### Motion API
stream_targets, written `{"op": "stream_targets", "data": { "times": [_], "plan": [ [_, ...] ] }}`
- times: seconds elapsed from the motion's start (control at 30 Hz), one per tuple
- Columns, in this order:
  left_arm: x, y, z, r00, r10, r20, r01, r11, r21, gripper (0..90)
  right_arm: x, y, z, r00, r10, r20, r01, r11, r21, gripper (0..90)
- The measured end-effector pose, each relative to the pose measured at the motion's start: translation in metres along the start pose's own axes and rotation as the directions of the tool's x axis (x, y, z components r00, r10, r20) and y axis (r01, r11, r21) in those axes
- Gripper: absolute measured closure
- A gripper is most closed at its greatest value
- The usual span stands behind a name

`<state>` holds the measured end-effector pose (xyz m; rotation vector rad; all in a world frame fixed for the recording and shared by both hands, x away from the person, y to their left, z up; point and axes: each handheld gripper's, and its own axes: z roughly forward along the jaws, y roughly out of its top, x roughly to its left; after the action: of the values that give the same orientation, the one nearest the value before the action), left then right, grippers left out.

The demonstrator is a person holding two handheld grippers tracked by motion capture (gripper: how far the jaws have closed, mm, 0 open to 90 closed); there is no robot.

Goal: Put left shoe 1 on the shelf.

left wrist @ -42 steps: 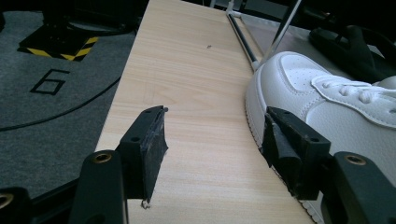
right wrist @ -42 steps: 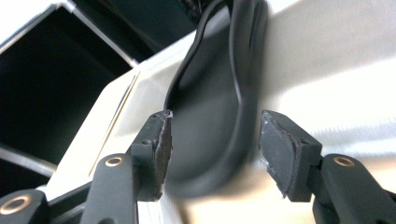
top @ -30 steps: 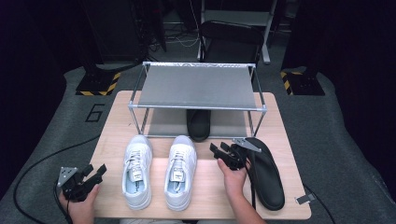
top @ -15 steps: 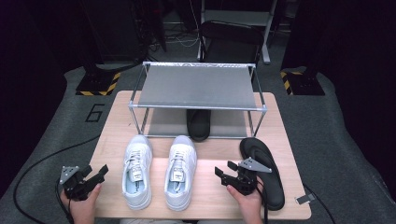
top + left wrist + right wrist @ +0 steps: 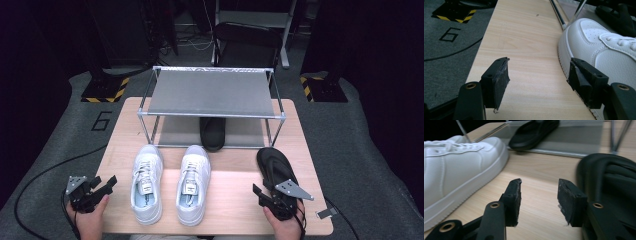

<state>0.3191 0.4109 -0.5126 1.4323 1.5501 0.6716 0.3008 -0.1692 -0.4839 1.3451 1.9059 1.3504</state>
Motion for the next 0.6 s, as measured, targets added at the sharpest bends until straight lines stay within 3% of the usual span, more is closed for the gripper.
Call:
{"op": "stream_targets", "data": {
  "times": [0.17,0.27,0.3,0.4,0.5,0.6],
  "plan": [
    [-0.001,0.002,0.003,1.0000,-0.007,0.003,0.007,0.9999,-0.008,33.0,-0.011,-0.005,-0.017,0.9955,-0.003,0.095,0.006,0.999,-0.033,54.9],
    [-0.003,0.003,0.006,0.9999,-0.001,0.010,0.001,1.0000,-0.008,33.1,-0.013,-0.006,-0.022,0.9937,0.002,0.112,0.003,0.999,-0.044,54.9],
    [-0.004,0.003,0.006,0.9999,0.002,0.014,-0.002,1.0000,0.000,33.3,-0.017,-0.010,-0.026,0.9919,0.030,0.123,-0.024,0.999,-0.048,54.9],
    [-0.005,0.003,0.008,0.9999,0.004,0.017,-0.004,1.0000,-0.005,33.4,-0.020,-0.013,-0.027,0.9888,0.044,0.143,-0.038,0.998,-0.046,57.0],
    [-0.007,0.004,0.009,0.9997,0.006,0.022,-0.006,1.0000,0.003,33.6,-0.023,-0.017,-0.028,0.9871,0.032,0.157,-0.029,0.999,-0.020,59.2],
    [-0.007,0.004,0.010,0.9997,0.004,0.024,-0.004,1.0000,0.007,33.6,-0.027,-0.019,-0.026,0.9884,0.049,0.144,-0.052,0.998,0.019,59.7]
  ]
}}
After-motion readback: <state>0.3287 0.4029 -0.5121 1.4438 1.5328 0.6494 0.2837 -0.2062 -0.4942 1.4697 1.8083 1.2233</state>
